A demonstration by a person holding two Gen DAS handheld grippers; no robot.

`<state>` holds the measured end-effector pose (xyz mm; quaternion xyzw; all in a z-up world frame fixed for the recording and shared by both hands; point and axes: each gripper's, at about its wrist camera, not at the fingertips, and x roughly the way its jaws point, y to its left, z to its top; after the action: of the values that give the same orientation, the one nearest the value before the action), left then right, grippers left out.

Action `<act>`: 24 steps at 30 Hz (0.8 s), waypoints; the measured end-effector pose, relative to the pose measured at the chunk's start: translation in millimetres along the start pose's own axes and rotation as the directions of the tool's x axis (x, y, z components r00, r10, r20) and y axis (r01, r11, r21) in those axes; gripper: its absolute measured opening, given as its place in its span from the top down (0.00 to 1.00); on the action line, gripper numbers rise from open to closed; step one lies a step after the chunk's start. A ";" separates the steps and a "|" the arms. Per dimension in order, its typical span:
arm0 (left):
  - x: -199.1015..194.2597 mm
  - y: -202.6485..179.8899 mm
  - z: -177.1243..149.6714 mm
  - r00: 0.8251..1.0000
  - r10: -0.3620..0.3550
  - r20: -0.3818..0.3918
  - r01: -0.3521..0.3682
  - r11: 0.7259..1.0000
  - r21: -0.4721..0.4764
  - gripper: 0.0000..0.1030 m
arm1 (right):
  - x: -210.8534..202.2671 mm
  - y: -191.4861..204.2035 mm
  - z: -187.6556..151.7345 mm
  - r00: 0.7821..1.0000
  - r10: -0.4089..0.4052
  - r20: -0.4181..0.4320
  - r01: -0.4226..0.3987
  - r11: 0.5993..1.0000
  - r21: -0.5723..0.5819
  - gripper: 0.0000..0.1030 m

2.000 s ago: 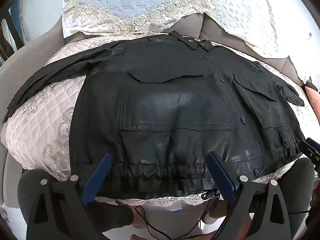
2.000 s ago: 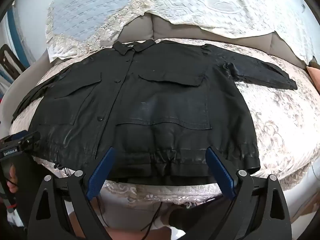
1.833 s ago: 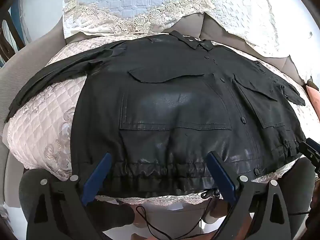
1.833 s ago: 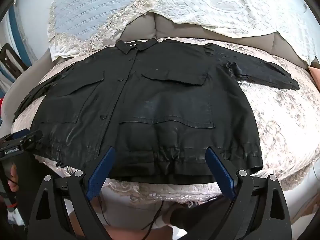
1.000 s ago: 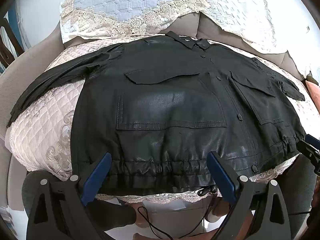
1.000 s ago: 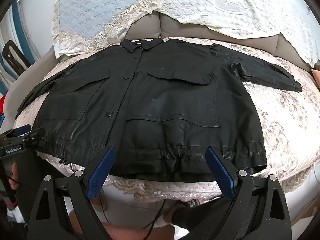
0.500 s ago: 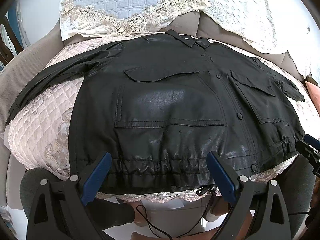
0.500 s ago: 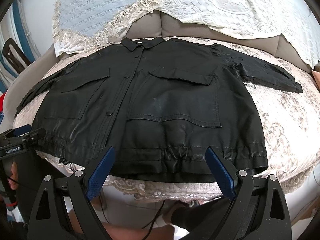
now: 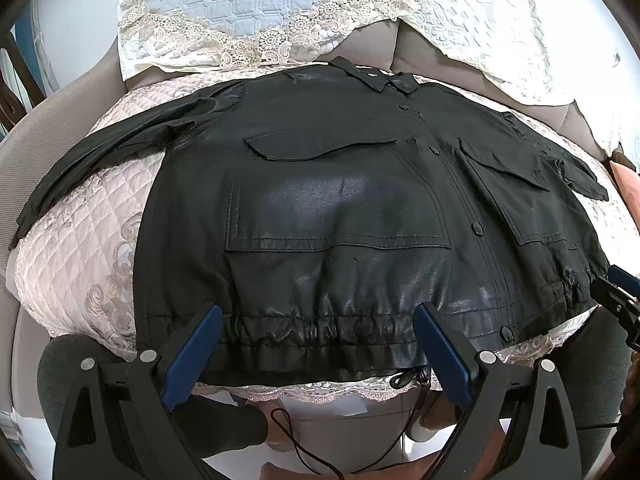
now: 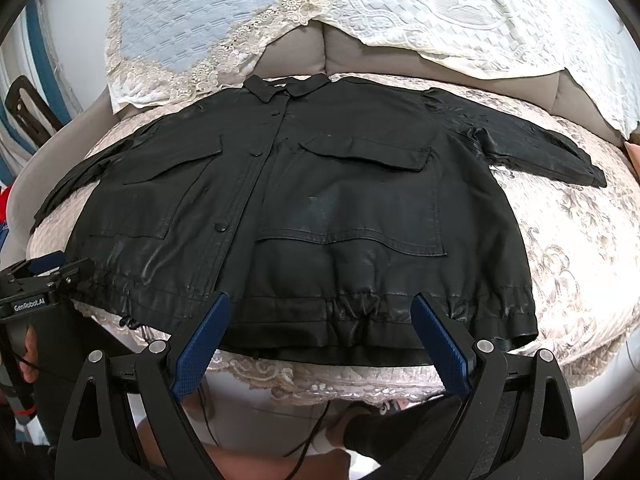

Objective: Fold large clothes

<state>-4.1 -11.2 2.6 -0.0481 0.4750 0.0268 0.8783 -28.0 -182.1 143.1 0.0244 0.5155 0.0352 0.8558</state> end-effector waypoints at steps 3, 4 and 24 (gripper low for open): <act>-0.1 0.2 -0.3 1.000 0.001 -0.001 -0.001 1.000 -0.001 0.06 | 0.0 0.9 0.2 1.000 0.000 -0.001 0.000 1.000 -0.001 0.10; -0.1 0.1 -0.4 1.000 0.001 -0.001 -0.001 1.000 -0.001 0.06 | -0.1 1.1 0.2 1.000 0.000 0.000 0.000 1.000 -0.002 0.10; 1.9 -1.6 0.1 1.000 0.002 -0.004 -0.002 1.000 0.002 0.06 | -0.1 3.7 1.5 1.000 0.001 -0.002 -0.001 1.000 -0.008 0.10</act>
<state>-2.8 -12.7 1.1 -0.0469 0.4766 0.0269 0.8775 -26.8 -178.3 144.1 0.0213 0.5161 0.0377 0.8554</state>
